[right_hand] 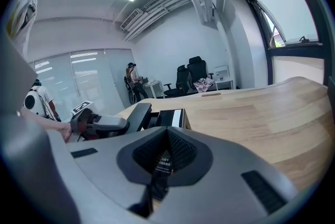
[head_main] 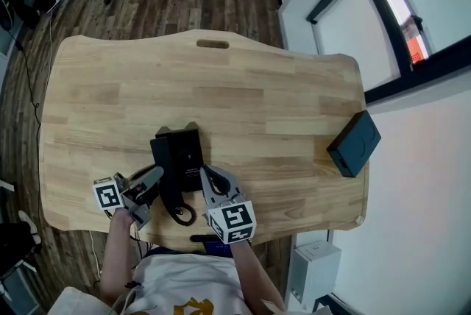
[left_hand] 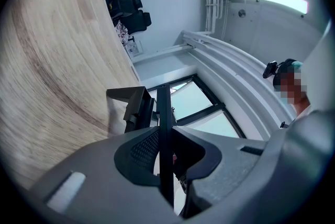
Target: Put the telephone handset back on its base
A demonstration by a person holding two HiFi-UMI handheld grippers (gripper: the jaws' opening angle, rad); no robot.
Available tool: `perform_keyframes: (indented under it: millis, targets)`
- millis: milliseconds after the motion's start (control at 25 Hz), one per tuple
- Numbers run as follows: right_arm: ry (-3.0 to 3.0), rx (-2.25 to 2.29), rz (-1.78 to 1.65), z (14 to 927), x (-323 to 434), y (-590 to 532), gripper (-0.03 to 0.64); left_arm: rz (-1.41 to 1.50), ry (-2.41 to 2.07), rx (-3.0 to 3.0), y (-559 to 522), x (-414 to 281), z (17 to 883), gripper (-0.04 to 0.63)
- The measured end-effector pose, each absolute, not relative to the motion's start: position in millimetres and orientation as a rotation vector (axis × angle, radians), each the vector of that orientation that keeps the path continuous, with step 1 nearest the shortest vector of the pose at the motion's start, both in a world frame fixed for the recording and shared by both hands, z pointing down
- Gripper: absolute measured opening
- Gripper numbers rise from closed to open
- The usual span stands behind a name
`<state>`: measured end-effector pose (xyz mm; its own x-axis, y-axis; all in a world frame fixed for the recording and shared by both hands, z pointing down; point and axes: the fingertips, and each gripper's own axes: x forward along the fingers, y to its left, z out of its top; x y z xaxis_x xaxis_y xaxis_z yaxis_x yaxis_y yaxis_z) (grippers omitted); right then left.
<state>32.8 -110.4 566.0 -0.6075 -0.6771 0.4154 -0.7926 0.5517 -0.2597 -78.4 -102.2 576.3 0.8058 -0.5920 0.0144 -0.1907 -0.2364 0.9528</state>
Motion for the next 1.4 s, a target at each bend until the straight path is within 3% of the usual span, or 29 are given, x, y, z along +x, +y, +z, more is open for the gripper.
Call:
perform_keyframes:
  millis: [1400]
  targets:
    - [-2.497,1.185,0.607,576,30,-115,0.006,-0.369,-0.613,1.802,-115,-77,597,0.072]
